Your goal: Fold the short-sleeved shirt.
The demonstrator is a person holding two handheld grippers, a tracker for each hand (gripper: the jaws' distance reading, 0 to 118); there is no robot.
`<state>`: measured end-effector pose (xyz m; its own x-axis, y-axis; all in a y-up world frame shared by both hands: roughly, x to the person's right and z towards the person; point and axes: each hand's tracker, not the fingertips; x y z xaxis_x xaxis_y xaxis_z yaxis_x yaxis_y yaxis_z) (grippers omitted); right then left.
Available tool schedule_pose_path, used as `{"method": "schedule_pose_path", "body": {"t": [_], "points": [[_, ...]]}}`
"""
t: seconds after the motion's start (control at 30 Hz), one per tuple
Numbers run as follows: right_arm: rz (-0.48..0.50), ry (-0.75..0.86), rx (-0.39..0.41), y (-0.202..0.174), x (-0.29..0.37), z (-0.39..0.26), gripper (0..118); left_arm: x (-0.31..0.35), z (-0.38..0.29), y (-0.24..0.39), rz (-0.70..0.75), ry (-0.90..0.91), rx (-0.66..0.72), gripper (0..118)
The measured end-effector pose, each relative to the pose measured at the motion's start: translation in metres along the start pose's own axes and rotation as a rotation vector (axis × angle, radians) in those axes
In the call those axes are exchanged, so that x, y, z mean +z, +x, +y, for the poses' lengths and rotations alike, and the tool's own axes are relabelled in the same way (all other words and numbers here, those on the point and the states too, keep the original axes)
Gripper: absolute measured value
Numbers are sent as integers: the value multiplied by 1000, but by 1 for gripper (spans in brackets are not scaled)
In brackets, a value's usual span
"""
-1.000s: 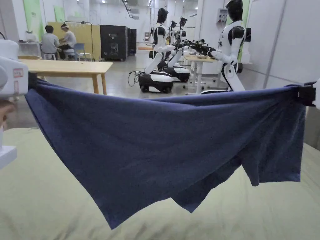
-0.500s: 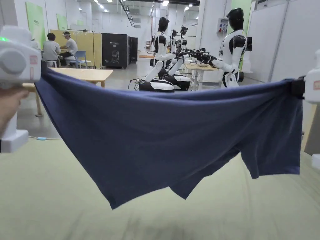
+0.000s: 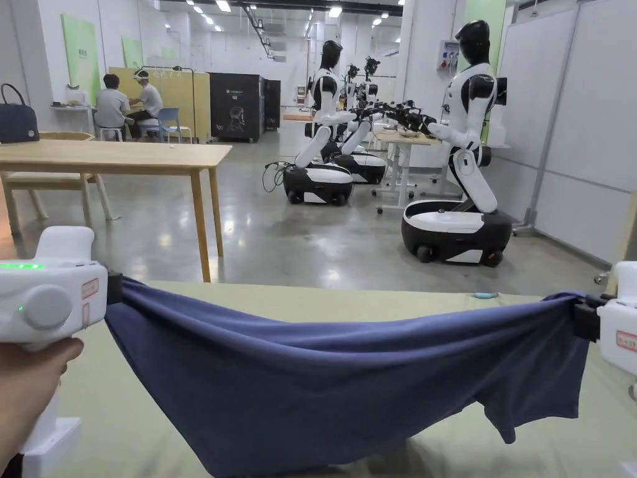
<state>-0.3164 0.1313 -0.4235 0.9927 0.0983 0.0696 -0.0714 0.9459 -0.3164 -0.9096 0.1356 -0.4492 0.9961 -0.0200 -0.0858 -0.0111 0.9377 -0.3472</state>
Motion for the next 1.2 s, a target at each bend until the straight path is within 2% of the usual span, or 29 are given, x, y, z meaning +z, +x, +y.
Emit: {"method": "schedule_pose_path", "body": {"t": [0.17,0.2,0.27,0.37,0.43,0.47,0.5,0.53,0.57,0.6,0.67,0.7,0.73,0.87,0.93,0.97,1.0,1.03,1.07,1.1,1.13,1.17,1.2], "points": [[69,-105,140,8,73,-84,7,75,-73,-18,-66,-103,6,5],[75,-147,143,9,85,-108,7,91,-97,-24,-99,-145,-8,5],[139,-267,163,16,96,-158,7,113,-147,-32,-106,-229,0,6],[220,-442,248,12,102,-222,7,120,-210,-41,-81,-391,0,7],[229,-555,230,8,101,-253,7,120,-238,-47,-62,-463,26,7],[213,-559,205,8,102,-261,8,122,-245,-49,-50,-460,61,11],[207,-560,168,11,102,-263,8,126,-246,-50,-49,-449,61,21],[212,-557,126,15,103,-260,8,130,-245,-49,-31,-441,63,49],[219,-546,101,18,106,-253,16,134,-236,-50,-8,-434,48,93],[226,-522,91,18,111,-243,39,144,-228,-46,-12,-391,31,103],[206,-400,140,2,130,-211,110,165,-206,-31,-35,-284,0,104],[201,-329,143,-7,138,-197,118,176,-194,-20,-30,-234,-25,106],[228,-227,125,-20,147,-179,118,184,-184,-6,-31,-174,-54,107],[253,-49,40,-75,163,-142,118,192,-170,30,-75,-23,-92,108],[201,32,22,-105,167,-135,118,180,-176,35,-80,-13,-73,108],[207,50,12,-113,167,-133,118,176,-179,36,-74,-12,-71,108],[233,57,-2,-120,166,-132,112,173,-179,39,-76,-14,-72,107],[225,51,0,-128,163,-132,93,172,-180,39,-83,-24,-72,102],[214,49,1,-135,160,-133,34,170,-181,39,-83,-39,-77,74],[210,50,5,-137,158,-134,0,170,-185,40,-63,-63,-96,30],[282,30,-8,-138,155,-133,0,167,-188,35,-69,-66,-107,0],[311,11,-22,-140,153,-134,0,165,-190,29,-112,-109,-103,0],[281,25,-3,-145,153,-136,0,165,-192,22,-97,-126,-80,0]]}}
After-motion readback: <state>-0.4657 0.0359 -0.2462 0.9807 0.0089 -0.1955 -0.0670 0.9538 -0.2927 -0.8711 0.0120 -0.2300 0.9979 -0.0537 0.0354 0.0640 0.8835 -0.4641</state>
